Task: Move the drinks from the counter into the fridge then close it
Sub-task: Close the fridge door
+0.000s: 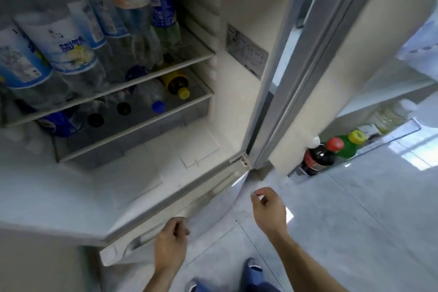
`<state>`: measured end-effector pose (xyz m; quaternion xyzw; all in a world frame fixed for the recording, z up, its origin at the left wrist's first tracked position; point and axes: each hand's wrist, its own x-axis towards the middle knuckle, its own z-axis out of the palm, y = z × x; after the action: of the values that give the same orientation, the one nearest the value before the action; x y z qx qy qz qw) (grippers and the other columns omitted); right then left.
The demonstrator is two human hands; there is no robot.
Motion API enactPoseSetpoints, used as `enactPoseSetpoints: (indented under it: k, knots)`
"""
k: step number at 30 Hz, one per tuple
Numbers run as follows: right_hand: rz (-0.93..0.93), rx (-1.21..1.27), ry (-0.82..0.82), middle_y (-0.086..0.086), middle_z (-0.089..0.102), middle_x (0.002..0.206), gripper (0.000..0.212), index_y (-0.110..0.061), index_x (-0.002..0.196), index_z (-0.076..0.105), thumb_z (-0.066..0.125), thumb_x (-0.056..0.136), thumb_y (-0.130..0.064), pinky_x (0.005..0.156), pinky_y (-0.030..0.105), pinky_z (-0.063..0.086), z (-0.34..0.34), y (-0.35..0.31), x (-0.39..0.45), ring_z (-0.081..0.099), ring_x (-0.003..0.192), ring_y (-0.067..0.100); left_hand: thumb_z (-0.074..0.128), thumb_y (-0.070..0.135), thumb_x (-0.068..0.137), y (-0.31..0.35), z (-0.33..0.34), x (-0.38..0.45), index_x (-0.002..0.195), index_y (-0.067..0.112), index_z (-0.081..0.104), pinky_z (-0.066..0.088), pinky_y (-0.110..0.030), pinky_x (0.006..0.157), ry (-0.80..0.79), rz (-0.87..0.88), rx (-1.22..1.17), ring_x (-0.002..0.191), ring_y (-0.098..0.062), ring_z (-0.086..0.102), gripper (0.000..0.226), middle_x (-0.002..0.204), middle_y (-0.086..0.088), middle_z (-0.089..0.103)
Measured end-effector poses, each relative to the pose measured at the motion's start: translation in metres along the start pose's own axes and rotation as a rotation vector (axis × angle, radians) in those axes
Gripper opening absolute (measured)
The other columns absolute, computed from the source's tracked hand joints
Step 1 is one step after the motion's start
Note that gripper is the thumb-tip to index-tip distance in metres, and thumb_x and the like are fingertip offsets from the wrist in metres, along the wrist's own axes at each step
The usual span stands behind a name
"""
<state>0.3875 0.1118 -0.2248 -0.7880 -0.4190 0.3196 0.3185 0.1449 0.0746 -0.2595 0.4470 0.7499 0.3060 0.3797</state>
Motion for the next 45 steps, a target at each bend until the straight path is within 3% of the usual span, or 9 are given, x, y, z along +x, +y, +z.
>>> enactPoseSetpoints:
  k: [4,9,17,23,25,32,36,42,45]
  knots:
    - [0.142,-0.07,0.06,-0.005,0.065,0.067,0.009,-0.025,0.081,0.067,0.066,0.089,-0.023,0.058,0.024,0.045,-0.04,0.06,-0.02,0.062,0.063,0.011,0.059,0.011,0.095,-0.013,0.017,-0.026,0.074,0.032,0.062,0.043,-0.007,0.058,-0.115,-0.048,0.029,0.061,-0.002,0.063,0.03,0.067,0.001,0.07]
    - [0.217,-0.05,0.063,-0.004,0.064,0.064,0.01,-0.026,0.078,0.068,0.066,0.088,-0.025,0.055,0.024,0.043,-0.088,0.104,-0.03,0.061,0.061,0.012,0.062,0.021,0.094,0.001,0.039,-0.048,0.079,0.029,0.062,0.053,-0.035,0.073,-0.157,-0.036,0.092,0.072,-0.014,0.068,0.017,0.073,0.008,0.07]
    - [0.178,0.113,0.106,-0.008,0.066,0.065,0.009,-0.026,0.079,0.067,0.067,0.087,-0.029,0.049,0.014,0.038,-0.19,0.163,-0.009,0.06,0.057,0.001,0.062,0.026,0.094,0.065,0.105,-0.114,0.091,0.034,0.063,0.057,-0.041,0.081,-0.113,0.087,0.031,0.083,-0.015,0.069,0.009,0.087,0.007,0.071]
    - [0.12,0.227,0.086,-0.009,0.067,0.072,0.004,-0.027,0.085,0.066,0.068,0.087,-0.029,0.058,0.019,0.041,-0.283,0.189,0.024,0.063,0.066,0.007,0.061,0.026,0.094,0.14,0.168,-0.188,0.095,0.037,0.063,0.048,-0.018,0.071,-0.04,0.226,-0.024,0.086,-0.003,0.064,0.011,0.091,0.014,0.067]
    - [0.09,0.245,0.101,-0.01,0.066,0.072,0.004,-0.028,0.085,0.065,0.069,0.086,-0.03,0.058,0.018,0.042,-0.306,0.187,0.039,0.062,0.066,0.006,0.063,0.024,0.094,0.169,0.186,-0.202,0.093,0.041,0.061,0.048,-0.013,0.074,-0.043,0.266,-0.052,0.086,0.003,0.062,0.017,0.093,0.016,0.067]
    - [-0.065,0.363,0.1,-0.004,0.067,0.086,0.011,-0.028,0.095,0.064,0.069,0.086,-0.032,0.073,0.035,0.058,-0.35,0.141,0.107,0.065,0.078,0.015,0.066,0.024,0.091,0.278,0.217,-0.191,0.118,0.038,0.059,0.051,-0.032,0.093,-0.014,0.564,0.023,0.107,-0.006,0.06,0.031,0.116,0.019,0.056]
    - [-0.144,0.423,0.163,-0.011,0.066,0.096,0.022,-0.028,0.105,0.062,0.069,0.086,-0.037,0.074,0.024,0.054,-0.375,0.092,0.154,0.065,0.091,0.007,0.066,0.027,0.09,0.348,0.222,-0.167,0.128,0.031,0.055,0.049,-0.039,0.1,0.031,0.715,0.1,0.115,-0.009,0.053,0.039,0.119,0.019,0.049]
    - [-0.152,0.585,0.19,-0.01,0.064,0.111,0.038,-0.024,0.123,0.06,0.063,0.089,-0.04,0.085,0.026,0.052,-0.415,0.016,0.215,0.061,0.1,0.004,0.063,0.033,0.092,0.418,0.234,-0.139,0.133,0.032,0.05,0.046,-0.034,0.103,0.097,0.769,-0.013,0.121,-0.005,0.049,0.043,0.132,0.012,0.051]
    - [-0.111,0.661,0.14,-0.014,0.063,0.108,0.028,-0.025,0.116,0.061,0.055,0.095,-0.043,0.084,0.027,0.045,-0.426,-0.002,0.242,0.06,0.102,0.009,0.062,0.033,0.092,0.428,0.252,-0.128,0.138,0.024,0.048,0.037,-0.03,0.109,0.135,0.793,0.101,0.128,-0.009,0.044,0.049,0.138,0.007,0.049]
